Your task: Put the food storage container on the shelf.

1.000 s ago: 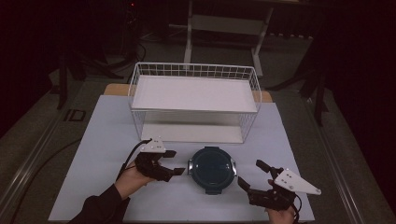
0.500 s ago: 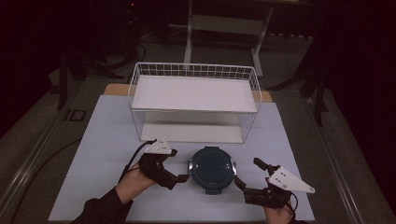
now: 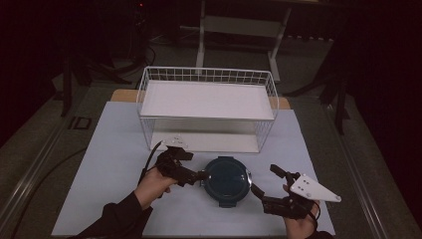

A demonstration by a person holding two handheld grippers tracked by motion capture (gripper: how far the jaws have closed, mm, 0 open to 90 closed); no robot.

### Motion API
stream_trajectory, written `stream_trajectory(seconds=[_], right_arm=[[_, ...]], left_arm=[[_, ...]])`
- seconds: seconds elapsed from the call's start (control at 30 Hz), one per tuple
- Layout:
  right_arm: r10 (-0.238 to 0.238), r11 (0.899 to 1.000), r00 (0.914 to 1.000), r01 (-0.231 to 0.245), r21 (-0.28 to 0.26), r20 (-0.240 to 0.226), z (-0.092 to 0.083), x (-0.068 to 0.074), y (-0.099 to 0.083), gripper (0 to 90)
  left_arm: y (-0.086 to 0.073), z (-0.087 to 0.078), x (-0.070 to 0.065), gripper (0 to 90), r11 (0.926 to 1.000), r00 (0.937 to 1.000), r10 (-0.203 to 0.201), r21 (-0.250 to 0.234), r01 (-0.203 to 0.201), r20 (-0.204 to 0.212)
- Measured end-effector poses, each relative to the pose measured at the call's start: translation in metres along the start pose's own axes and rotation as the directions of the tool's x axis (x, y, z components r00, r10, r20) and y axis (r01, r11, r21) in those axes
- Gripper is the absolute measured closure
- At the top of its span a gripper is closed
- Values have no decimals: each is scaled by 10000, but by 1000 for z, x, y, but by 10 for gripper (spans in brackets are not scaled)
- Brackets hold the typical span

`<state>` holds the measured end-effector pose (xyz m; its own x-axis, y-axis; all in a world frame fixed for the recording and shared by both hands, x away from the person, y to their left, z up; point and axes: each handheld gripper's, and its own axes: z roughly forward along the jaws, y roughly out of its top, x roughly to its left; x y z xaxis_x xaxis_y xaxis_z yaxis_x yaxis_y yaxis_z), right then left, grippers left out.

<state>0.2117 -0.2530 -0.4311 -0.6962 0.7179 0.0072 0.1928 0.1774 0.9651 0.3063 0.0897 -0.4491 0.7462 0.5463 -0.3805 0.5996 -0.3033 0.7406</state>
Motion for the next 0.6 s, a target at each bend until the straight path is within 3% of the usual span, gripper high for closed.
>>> stream_trajectory(seconds=[0.07, 0.1, 0.13, 0.17, 0.2, 0.23, 0.3, 0.33, 0.4, 0.47, 0.53, 0.6], right_arm=[[-52, 10000, 9999, 52, -7, 88, 0, 0, 1, 152], [-52, 10000, 9999, 52, -7, 88, 0, 0, 1, 157], [-223, 9998, 9992, 223, 1, 337, -1, -2, 2, 160], [-263, 9996, 9994, 264, -45, 210, 0, -3, 3, 151], [-282, 9996, 9993, 283, -22, 239, 0, -3, 4, 130], [-282, 9996, 9993, 283, -22, 239, 0, -3, 4, 130], [-325, 9994, 9993, 323, 120, 195, 2, -4, 3, 130], [-325, 9994, 9993, 323, 120, 195, 2, -4, 3, 130], [-161, 9990, 9994, 148, 431, 296, 4, -3, 2, 114], [52, 9985, 9990, -77, 538, 454, 6, -2, 1, 105], [59, 9988, 9985, -85, 473, 543, 7, 0, -1, 105], [31, 9987, 9978, -65, 507, 669, 8, 1, -1, 105]], left_arm=[[0, 0, 0, 17, 10000, 10000, 0, 0, 0, 0], [-1, 6, 5, 17, 9979, 9981, -608, 207, 608, -38], [-3, 8, 8, 17, 9955, 9958, -911, 265, 913, -90], [-5, 13, 13, 17, 9894, 9903, -1385, 439, 1387, -76], [-5, 13, 13, 17, 9894, 9903, -1385, 439, 1387, -76], [-7, 16, 16, 17, 9851, 9862, -1654, 458, 1656, -90], [-11, 22, 23, 18, 9680, 9710, -2388, 769, 2387, -92], [-11, 22, 23, 18, 9680, 9710, -2388, 769, 2387, -92], [-14, 25, 28, 31, 9499, 9554, -2950, 1111, 2922, 99], [-17, 30, 29, 39, 9359, 9469, -3216, 1512, 3180, -7], [-19, 32, 32, 39, 9118, 9244, -3813, 1705, 3737, 132], [-20, 32, 34, 49, 9001, 9136, -4064, 1764, 3984, 101]])
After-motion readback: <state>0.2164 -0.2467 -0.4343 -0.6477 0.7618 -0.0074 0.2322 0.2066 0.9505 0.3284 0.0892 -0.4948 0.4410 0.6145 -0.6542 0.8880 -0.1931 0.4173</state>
